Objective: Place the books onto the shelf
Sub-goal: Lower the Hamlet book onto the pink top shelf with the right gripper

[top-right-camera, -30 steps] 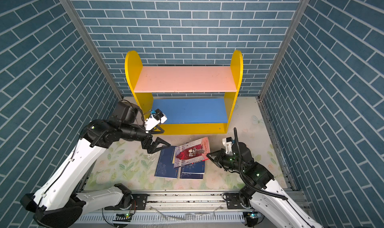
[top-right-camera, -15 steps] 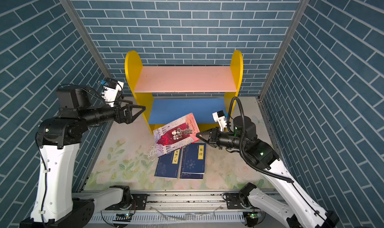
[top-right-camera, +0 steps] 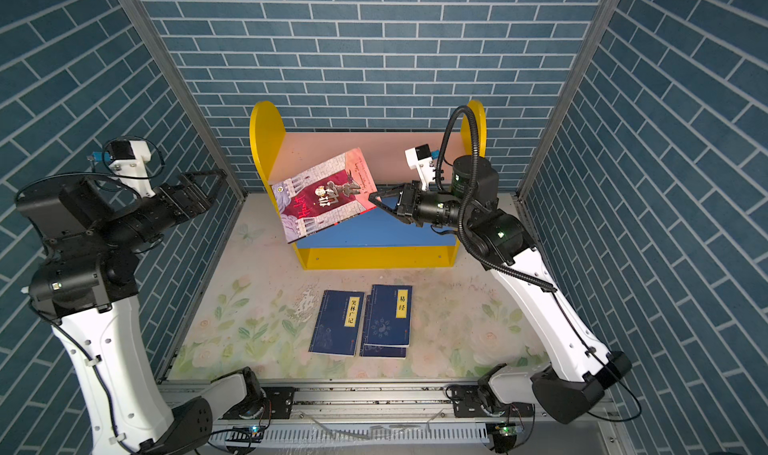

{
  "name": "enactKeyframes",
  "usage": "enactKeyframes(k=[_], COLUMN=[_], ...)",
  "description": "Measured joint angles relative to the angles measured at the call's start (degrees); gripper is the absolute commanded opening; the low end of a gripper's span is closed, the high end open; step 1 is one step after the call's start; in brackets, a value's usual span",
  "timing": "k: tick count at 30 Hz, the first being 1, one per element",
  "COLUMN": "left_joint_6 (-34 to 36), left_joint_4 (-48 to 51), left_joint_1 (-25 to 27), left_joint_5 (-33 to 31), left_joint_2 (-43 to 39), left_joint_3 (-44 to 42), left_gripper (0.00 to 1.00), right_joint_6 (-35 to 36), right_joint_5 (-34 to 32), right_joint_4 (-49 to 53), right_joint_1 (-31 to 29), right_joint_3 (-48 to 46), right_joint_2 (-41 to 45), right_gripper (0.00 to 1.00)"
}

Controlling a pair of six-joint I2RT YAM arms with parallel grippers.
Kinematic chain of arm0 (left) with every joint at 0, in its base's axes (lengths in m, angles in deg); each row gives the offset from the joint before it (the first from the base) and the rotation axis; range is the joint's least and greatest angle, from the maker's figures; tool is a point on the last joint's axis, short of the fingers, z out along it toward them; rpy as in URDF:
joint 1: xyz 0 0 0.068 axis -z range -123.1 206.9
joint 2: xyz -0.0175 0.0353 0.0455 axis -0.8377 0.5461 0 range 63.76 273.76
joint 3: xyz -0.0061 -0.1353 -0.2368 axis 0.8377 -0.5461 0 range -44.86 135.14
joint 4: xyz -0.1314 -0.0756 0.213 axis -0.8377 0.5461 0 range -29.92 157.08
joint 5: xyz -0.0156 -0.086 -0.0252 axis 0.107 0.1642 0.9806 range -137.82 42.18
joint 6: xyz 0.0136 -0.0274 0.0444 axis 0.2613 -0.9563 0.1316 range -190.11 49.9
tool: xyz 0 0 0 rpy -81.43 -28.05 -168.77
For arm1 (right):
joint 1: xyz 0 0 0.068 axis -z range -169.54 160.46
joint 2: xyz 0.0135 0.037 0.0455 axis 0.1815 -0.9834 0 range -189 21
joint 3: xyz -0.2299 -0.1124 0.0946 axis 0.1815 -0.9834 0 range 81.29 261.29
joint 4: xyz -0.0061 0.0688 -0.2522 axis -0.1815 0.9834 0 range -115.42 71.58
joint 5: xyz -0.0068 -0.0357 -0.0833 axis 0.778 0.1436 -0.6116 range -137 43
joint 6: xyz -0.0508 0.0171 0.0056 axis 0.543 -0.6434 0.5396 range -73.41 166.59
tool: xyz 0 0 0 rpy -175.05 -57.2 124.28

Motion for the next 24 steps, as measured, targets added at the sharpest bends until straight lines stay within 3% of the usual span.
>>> enactKeyframes(k=[10,24], left_joint_6=[-4.02,-6.29], left_joint_4=[-7.45,-14.71], left_joint_1=[-0.04,0.09], left_joint_5=[1.66,5.05], left_joint_2=[-2.01,-2.89], left_joint_3=[-8.41,-9.53], left_gripper=[1.00,1.00], right_joint_6=[0.02,0.04], right_joint_5=[-4.39,-12.22], right_joint_4=[-3.98,-4.24], right_joint_1=[1.36,0.46], right_joint_3=[13.27,26.49], right_joint_2=[-12.17,-26.93], right_gripper=[0.00,0.00])
